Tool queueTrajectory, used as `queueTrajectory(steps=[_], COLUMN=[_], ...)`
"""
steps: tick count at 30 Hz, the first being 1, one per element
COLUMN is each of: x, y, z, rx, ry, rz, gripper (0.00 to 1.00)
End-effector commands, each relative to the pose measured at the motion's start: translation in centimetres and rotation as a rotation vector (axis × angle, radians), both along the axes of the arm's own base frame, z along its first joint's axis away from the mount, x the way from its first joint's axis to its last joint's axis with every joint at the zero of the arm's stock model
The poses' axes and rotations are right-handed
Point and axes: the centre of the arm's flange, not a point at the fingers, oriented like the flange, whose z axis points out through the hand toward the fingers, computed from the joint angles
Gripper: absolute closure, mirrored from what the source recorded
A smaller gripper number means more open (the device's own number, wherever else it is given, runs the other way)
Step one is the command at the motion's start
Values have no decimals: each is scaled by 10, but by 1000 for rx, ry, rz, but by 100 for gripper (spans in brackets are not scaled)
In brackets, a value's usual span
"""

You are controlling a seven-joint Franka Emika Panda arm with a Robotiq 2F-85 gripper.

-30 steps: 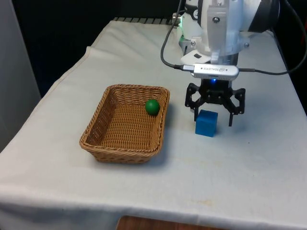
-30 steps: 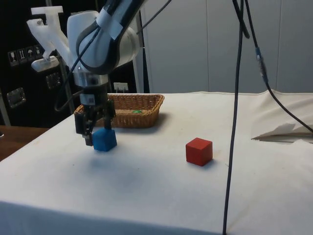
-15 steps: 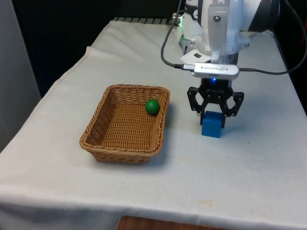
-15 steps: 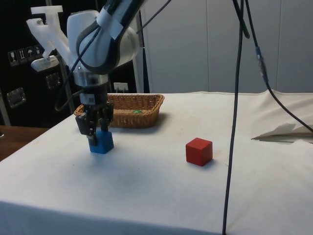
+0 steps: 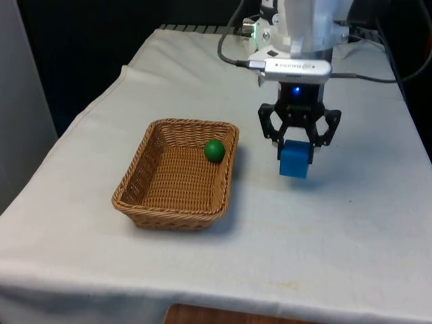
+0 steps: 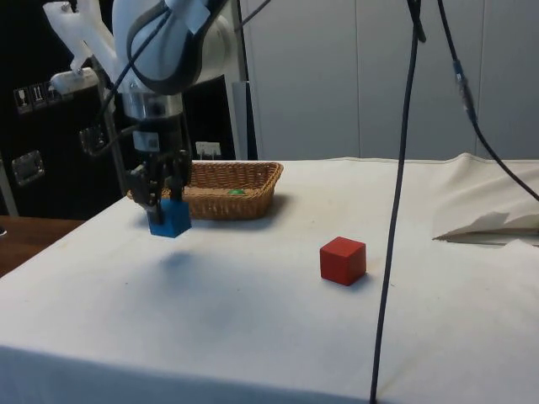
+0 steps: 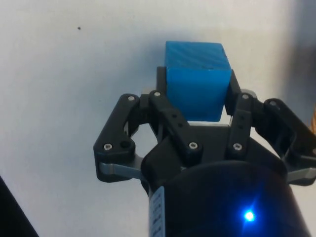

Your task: Place all non-red objects into the basket.

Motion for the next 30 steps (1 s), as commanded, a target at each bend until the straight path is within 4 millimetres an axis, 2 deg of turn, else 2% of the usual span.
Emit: queueTrajectory(steps=[1, 6, 7, 14, 15, 24, 25, 30], x=[-1, 0, 1, 2, 2, 14, 12, 22], y=[-2, -5, -3, -12, -10, -34, -31, -53], z=[4, 14, 11, 32, 29, 45, 46, 48], rx=[-4, -12, -6, -28, -21, -40, -41, -48], ry=[1, -2, -4, -8, -12, -20, -27, -26], rz=[1, 1, 4, 4, 6, 3, 2, 1], gripper=[100, 100, 100, 100, 100, 100, 100, 100])
